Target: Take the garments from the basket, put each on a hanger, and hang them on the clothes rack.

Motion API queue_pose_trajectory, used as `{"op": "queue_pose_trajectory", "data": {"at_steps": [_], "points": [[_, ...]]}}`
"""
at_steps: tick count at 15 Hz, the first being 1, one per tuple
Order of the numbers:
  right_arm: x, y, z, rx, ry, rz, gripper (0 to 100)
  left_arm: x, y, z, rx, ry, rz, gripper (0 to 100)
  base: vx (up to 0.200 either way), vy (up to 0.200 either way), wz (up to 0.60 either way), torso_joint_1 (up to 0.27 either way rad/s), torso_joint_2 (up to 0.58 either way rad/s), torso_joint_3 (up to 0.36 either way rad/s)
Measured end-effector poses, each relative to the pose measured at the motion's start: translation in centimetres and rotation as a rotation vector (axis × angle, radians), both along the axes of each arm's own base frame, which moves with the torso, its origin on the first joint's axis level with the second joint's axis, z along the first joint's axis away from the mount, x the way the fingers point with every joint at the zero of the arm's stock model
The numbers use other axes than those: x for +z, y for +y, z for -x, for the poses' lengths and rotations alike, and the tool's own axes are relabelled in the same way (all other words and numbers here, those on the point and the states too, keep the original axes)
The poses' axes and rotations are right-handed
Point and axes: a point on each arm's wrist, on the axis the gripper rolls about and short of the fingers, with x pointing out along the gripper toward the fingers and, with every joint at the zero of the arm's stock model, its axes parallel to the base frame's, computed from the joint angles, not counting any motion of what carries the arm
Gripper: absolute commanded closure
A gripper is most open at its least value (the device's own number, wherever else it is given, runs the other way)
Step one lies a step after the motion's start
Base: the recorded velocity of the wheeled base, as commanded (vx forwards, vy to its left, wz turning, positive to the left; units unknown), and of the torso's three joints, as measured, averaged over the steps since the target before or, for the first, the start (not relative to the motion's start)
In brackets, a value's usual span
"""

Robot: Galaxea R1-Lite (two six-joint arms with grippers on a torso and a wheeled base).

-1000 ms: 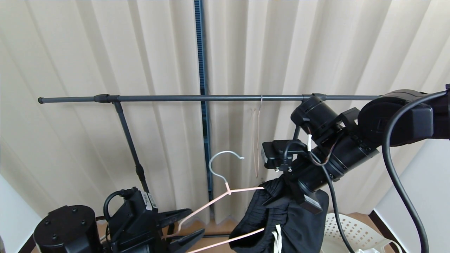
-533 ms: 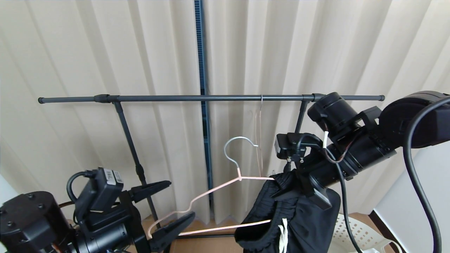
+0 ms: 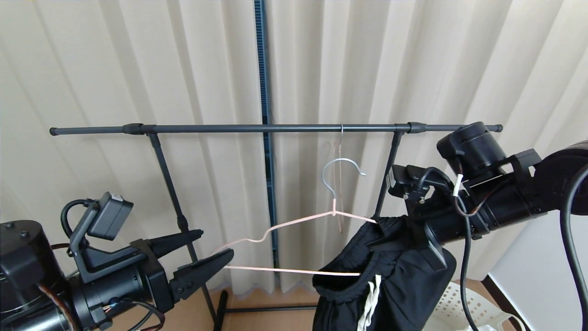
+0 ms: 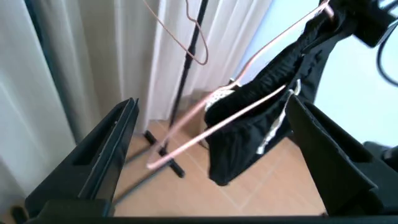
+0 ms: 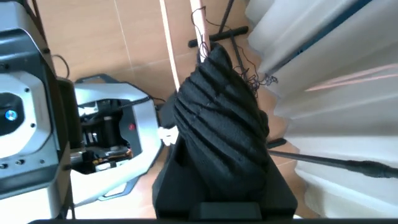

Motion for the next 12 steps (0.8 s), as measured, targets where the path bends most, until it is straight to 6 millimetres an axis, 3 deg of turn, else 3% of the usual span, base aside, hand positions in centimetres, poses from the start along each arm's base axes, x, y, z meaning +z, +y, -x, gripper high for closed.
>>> {"op": "queue_pose_trajectory", "data": {"at_steps": [4, 8, 12], "points": [[1.4, -0.9, -0.7, -0.115, -0.012, -0.077, 100, 0.5, -0.1, 1.4, 0.011, 0.269, 0.124, 0, 0.0, 0.0, 0.0, 0.0, 0.0, 0.0], [3.0, -1.6, 0.4, -0.103, -0.012, -0.173, 100, -0.1, -1.2, 1.4, -0.048, 0.351, 0.147, 0, 0.0, 0.0, 0.0, 0.0, 0.0, 0.0], [4.5, -2.8, 2.1, -0.052, -0.027, -0.256, 100, -0.9, -2.1, 0.1, -0.072, 0.399, 0.164, 0, 0.0, 0.0, 0.0, 0.0, 0.0, 0.0]]}}
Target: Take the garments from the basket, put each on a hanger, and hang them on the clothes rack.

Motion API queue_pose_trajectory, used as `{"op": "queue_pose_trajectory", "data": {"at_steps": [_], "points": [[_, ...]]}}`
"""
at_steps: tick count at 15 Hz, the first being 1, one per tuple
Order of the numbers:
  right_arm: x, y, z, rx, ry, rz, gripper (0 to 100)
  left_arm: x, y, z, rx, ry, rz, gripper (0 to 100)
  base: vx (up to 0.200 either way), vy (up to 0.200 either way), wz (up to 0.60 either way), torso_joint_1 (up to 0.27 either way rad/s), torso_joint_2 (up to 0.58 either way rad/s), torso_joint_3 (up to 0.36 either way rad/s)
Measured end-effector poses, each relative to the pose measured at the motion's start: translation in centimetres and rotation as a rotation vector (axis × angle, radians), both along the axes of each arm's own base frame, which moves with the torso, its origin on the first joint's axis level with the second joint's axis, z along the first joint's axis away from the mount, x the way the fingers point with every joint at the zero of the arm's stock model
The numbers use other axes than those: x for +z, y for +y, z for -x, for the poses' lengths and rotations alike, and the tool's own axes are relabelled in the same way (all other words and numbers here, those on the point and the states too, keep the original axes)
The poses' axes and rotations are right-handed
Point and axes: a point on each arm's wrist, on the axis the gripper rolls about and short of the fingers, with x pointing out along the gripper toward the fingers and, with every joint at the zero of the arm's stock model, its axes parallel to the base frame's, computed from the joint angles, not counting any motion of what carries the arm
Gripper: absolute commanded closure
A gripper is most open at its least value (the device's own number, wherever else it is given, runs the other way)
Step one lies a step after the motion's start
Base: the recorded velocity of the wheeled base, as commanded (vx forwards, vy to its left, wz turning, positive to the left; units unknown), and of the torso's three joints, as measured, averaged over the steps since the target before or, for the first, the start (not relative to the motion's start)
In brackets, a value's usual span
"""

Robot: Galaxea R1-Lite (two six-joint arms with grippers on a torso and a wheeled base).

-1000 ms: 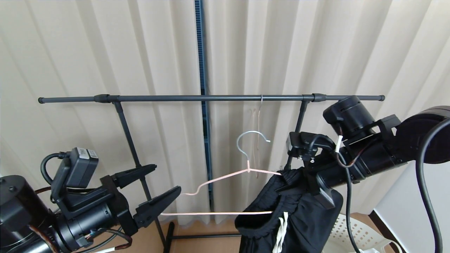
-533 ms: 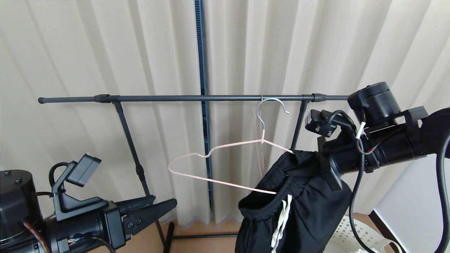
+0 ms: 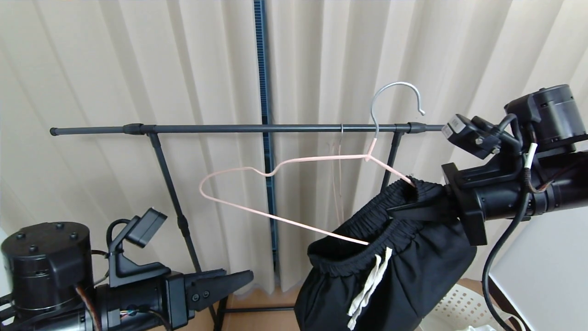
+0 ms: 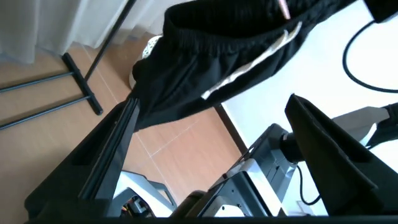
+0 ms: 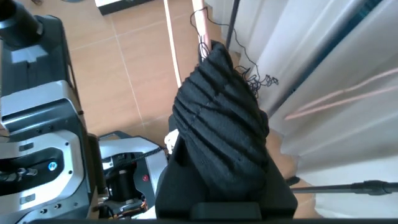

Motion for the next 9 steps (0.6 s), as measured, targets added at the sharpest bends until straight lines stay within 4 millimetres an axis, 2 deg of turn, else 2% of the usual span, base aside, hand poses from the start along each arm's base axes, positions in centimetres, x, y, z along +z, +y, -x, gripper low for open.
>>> {"op": "queue_pose_trajectory", "data": {"at_steps": [9], "points": [[0.7, 0.6, 2.3, 0.096, -0.008, -0.047, 100, -2.5, -3.8, -4.6, -0.044, 0.038, 0.003, 0, 0.0, 0.0, 0.0, 0.0, 0.0, 0.0]]}}
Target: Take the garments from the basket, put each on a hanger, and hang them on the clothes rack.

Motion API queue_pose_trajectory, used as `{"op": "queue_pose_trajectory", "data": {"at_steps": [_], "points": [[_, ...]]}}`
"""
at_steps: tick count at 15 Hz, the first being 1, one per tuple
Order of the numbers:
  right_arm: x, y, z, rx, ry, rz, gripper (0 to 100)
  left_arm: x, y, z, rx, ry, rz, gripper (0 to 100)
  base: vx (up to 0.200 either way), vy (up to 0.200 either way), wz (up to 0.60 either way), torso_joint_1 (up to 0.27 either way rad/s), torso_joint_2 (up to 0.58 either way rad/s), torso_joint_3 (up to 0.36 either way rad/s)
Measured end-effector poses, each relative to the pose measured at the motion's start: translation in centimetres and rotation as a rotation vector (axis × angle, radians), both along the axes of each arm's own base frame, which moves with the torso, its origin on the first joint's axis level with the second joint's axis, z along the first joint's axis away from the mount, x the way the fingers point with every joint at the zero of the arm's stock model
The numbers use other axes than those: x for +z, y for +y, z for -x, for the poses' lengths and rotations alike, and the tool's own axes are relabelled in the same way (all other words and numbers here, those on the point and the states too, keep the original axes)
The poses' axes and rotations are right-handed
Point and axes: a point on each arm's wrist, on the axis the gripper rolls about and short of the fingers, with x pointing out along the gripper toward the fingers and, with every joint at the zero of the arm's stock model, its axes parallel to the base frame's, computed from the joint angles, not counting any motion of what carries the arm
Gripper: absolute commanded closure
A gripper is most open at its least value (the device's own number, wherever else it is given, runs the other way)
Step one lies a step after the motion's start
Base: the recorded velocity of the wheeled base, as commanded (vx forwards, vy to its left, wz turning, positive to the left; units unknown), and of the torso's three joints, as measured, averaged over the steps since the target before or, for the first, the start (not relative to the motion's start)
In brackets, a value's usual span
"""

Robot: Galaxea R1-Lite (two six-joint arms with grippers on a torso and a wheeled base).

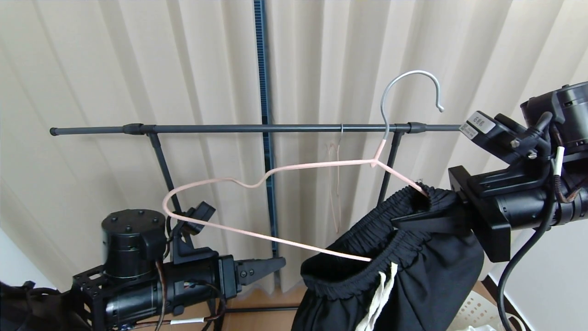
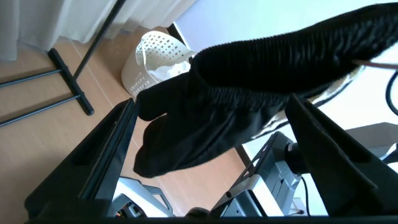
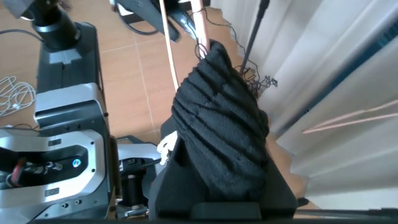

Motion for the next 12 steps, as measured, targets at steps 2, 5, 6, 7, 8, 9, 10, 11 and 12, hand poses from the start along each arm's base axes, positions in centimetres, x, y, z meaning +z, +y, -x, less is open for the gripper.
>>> {"op": "queue_pose_trajectory", "data": {"at_steps": [2, 5, 6, 7, 8, 9, 10, 11, 12], "points": [[0.0, 0.1, 0.4, 0.013, -0.002, -0.002, 100, -0.5, -0.7, -1.0, -0.004, 0.01, -0.006, 0, 0.0, 0.0, 0.0, 0.0, 0.0, 0.0], [0.1, 0.6, 1.1, 0.039, -0.005, -0.003, 100, -1.2, -1.9, -1.7, -0.026, 0.021, -0.014, 0, 0.0, 0.0, 0.0, 0.0, 0.0, 0.0], [0.1, 0.7, 1.2, 0.046, -0.006, -0.004, 100, -1.3, -2.2, -1.7, -0.035, 0.026, -0.017, 0, 0.0, 0.0, 0.0, 0.0, 0.0, 0.0], [0.2, 0.8, 1.4, 0.052, -0.008, -0.005, 100, -1.6, -2.4, -1.7, -0.04, 0.03, -0.021, 0, 0.0, 0.0, 0.0, 0.0, 0.0, 0.0], [0.2, 0.9, 1.6, 0.059, -0.008, -0.006, 100, -1.9, -2.7, -1.7, -0.047, 0.038, -0.028, 0, 0.0, 0.0, 0.0, 0.0, 0.0, 0.0], [0.3, 0.9, 1.7, 0.064, -0.01, -0.007, 100, -2.1, -2.9, -1.7, -0.05, 0.044, -0.032, 0, 0.0, 0.0, 0.0, 0.0, 0.0, 0.0], [0.3, 1.0, 2.0, 0.072, -0.013, -0.009, 100, -2.3, -3.0, -1.8, -0.053, 0.048, -0.035, 0, 0.0, 0.0, 0.0, 0.0, 0.0, 0.0], [0.4, 1.1, 2.1, 0.077, -0.017, -0.01, 100, -2.5, -3.2, -1.8, -0.057, 0.054, -0.039, 0, 0.0, 0.0, 0.0, 0.0, 0.0, 0.0], [0.5, 1.1, 2.2, 0.081, -0.019, -0.012, 100, -2.6, -3.3, -1.7, -0.063, 0.056, -0.041, 0, 0.0, 0.0, 0.0, 0.0, 0.0, 0.0]]}}
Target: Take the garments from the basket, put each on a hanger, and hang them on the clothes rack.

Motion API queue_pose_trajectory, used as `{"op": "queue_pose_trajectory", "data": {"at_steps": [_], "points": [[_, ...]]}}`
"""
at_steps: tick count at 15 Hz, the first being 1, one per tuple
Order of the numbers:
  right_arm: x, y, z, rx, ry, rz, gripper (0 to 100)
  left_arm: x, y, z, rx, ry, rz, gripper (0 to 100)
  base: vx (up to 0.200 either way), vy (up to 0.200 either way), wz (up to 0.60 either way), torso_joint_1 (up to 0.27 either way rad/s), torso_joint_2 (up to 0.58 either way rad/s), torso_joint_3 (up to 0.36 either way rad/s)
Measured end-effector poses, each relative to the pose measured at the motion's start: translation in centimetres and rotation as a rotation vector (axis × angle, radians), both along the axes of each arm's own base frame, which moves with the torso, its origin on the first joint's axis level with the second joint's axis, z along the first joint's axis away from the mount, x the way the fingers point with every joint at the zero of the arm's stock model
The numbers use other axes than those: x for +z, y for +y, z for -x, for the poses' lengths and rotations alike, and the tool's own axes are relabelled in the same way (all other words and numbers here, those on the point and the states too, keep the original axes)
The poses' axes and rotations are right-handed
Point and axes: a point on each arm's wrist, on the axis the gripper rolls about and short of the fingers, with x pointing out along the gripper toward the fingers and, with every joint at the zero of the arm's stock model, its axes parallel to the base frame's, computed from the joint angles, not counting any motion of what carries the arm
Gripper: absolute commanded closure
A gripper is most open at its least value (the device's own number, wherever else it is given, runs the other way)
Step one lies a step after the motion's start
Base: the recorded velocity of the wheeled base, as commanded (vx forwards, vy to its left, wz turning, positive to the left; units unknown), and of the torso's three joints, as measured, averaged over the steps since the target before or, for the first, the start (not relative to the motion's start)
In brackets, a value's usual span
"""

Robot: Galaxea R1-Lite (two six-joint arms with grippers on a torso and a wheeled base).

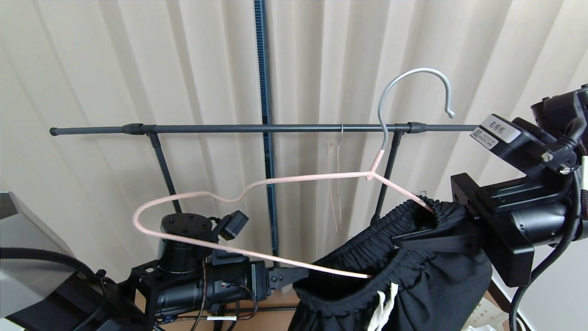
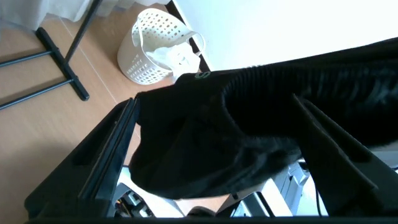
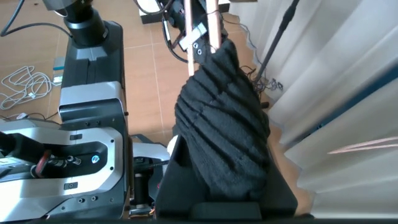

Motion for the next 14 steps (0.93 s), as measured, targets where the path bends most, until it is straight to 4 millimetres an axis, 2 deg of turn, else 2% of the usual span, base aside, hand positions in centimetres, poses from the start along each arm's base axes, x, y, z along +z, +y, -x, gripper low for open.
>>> {"op": "queue_pose_trajectory", "data": {"at_steps": [5, 6, 10, 14], "points": [[0.2, 0.0, 0.4, 0.014, -0.004, -0.009, 100, -0.4, -1.0, 0.6, -0.029, 0.009, -0.013, 0, 0.0, 0.0, 0.0, 0.0, 0.0, 0.0], [0.2, 0.0, 0.4, 0.016, -0.005, -0.011, 100, -0.5, -1.2, 0.7, -0.026, 0.007, -0.019, 100, 0.0, 0.0, 0.0, 0.0, 0.0, 0.0], [0.4, 0.0, 0.5, 0.016, -0.01, -0.014, 100, -0.7, -1.8, 1.3, -0.043, 0.008, -0.029, 100, 0.0, 0.0, 0.0, 0.0, 0.0, 0.0], [0.5, -0.3, 0.3, 0.0, -0.018, -0.018, 100, -0.5, -1.4, 1.5, -0.037, 0.006, -0.028, 100, 0.0, 0.0, 0.0, 0.0, 0.0, 0.0]]}}
